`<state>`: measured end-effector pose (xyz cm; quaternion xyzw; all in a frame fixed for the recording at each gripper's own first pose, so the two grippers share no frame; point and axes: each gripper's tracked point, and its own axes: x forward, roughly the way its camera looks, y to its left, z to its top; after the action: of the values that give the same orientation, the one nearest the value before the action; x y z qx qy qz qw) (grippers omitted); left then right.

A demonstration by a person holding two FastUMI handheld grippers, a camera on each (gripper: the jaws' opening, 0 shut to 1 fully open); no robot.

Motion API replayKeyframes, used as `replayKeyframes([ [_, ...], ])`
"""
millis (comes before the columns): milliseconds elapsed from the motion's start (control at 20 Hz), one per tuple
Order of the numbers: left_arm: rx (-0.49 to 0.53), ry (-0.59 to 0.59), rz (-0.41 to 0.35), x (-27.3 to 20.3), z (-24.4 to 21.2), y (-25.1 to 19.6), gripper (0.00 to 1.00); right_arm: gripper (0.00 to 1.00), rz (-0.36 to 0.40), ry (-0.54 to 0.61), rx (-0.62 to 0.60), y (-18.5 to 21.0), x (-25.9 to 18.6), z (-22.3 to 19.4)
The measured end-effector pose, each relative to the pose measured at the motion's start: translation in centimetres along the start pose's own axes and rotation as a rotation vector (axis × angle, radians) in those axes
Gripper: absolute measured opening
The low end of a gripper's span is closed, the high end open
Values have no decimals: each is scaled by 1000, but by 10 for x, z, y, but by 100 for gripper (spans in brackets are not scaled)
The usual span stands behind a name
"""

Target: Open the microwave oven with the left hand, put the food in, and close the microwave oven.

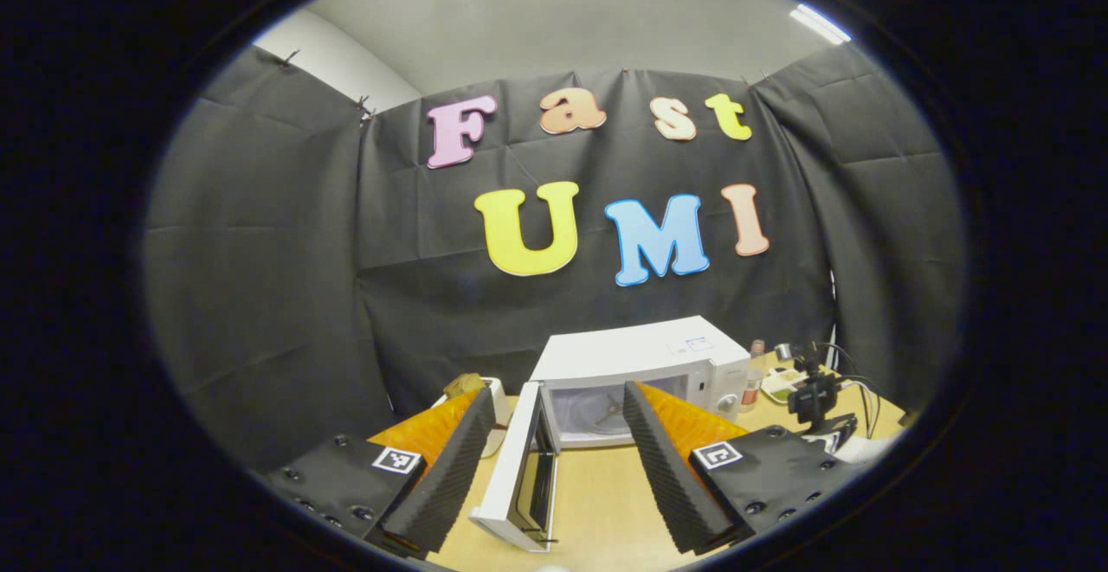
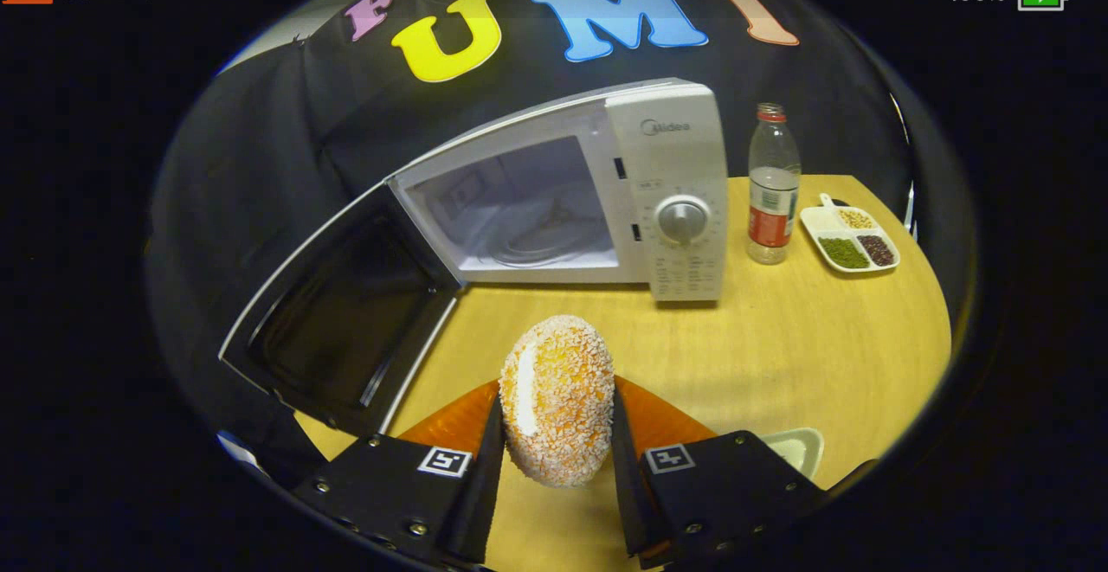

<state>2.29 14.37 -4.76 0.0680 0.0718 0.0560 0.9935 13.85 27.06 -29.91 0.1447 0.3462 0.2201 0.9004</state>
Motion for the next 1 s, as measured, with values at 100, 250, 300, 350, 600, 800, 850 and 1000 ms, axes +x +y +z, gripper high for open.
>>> replayKeyframes([
  [100, 0, 8, -6, 7, -5, 9, 100, 58, 31, -31, 65, 29, 26, 19],
  [250, 0, 10, -13, 18, -11, 21, 100, 58, 31, -99, 142, 54, 68, 53],
  [300, 4, 6, -17, 23, -15, 26, 100, 58, 22, -125, 170, 59, 82, 64],
  [350, 15, 8, -22, 26, -19, 28, 100, 58, 5, -156, 212, 63, 94, 75],
  [600, 47, 17, -42, 48, -45, 38, 100, 58, -98, -313, 356, 60, 153, 115],
  [800, 10, 3, -89, 63, -64, 40, 100, 58, -193, -421, 355, 52, 184, 131],
  [850, 6, 4, -88, 65, -68, 42, 100, 58, -223, -444, 342, 46, 190, 133],
  [1000, 10, 15, -85, 70, -84, 50, 100, 58, -269, -483, 321, 36, 204, 133],
])
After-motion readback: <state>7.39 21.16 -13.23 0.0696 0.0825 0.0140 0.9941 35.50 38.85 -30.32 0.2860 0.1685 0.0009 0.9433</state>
